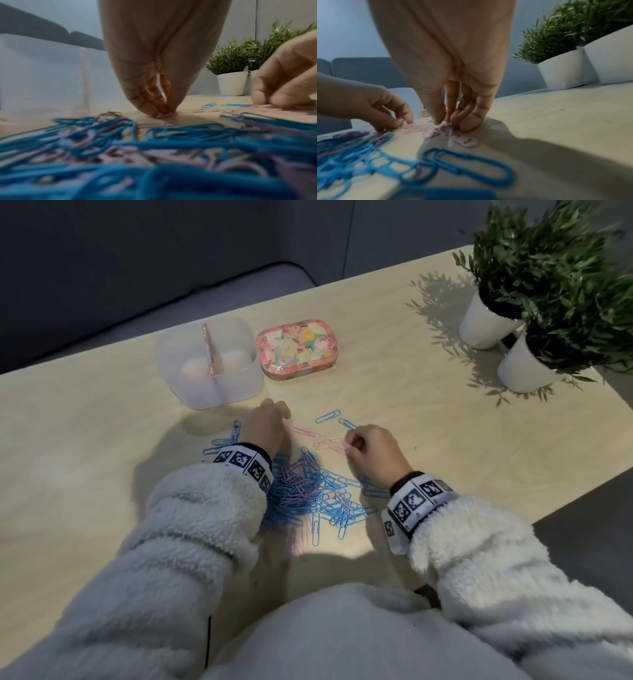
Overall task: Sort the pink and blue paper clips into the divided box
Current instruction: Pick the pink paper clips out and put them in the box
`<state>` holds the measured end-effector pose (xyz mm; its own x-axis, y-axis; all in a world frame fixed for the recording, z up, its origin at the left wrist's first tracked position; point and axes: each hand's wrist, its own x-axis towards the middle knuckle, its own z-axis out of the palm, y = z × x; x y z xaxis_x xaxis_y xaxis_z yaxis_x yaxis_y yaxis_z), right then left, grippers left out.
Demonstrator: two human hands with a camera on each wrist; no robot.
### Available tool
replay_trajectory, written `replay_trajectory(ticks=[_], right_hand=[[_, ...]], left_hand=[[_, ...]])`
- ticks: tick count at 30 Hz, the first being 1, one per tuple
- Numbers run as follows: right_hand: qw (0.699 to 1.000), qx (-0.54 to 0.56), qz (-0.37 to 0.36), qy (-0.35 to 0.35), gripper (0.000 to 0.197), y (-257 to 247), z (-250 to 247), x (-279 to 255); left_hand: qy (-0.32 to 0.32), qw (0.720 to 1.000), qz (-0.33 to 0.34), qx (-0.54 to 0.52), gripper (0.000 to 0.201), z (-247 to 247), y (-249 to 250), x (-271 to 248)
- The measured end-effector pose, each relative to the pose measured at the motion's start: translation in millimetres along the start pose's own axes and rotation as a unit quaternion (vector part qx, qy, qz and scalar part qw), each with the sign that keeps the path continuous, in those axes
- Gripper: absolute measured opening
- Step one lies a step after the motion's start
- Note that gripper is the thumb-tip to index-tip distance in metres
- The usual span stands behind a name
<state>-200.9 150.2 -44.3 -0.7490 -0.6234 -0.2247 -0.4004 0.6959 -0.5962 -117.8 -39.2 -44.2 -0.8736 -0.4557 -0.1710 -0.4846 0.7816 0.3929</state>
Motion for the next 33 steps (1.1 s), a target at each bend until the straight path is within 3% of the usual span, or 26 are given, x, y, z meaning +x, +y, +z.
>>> replay_trajectory(ticks=[3,5,8,10,14,16,22,25,28,30,33], right_hand=[[0.999,0.021,0.006,0.043,0.018,-8,-3,12],[0.999,0.000,0.009,0.032,0.024,-6,-9,20],[1.000,-0.026,0.004,0.009,0.029,0,-18,26],[0.999,-0.020,0.010,0.027,0.028,5,-24,22],[0.995,-0.006,0.089,0.043,0.023,18,-23,-9],[0.993,0.011,0.112,0.018,0.037,19,-13,-22],[0.998,0.028,0.042,0.037,0.033,4,3,-9],[0.996,0.010,0.080,0.029,0.052,3,-9,-6],[0.995,-0.040,0.092,-0.013,0.066,-2,-12,-7],[0.996,-0.047,0.069,-0.029,0.061,-7,-8,-6],[0.997,-0.047,0.053,-0.028,0.046,-10,-5,-2]], left_hand=[[-0.028,0.997,0.066,-0.033,0.028,6,12,1],[-0.035,0.994,0.093,-0.048,0.025,7,17,0],[-0.033,0.993,0.091,-0.072,0.020,8,19,-2],[-0.040,0.992,0.104,-0.064,0.031,8,19,-4],[-0.095,0.989,0.113,-0.032,0.047,6,20,-2],[-0.116,0.987,0.109,-0.029,0.042,4,26,-1],[-0.156,0.979,0.131,-0.024,0.029,8,48,-2],[-0.137,0.981,0.135,-0.022,0.044,5,43,-2],[-0.160,0.977,0.141,0.009,0.065,9,46,-1],[-0.180,0.972,0.152,0.027,0.068,13,53,1],[-0.183,0.969,0.163,0.033,0.052,12,59,7]])
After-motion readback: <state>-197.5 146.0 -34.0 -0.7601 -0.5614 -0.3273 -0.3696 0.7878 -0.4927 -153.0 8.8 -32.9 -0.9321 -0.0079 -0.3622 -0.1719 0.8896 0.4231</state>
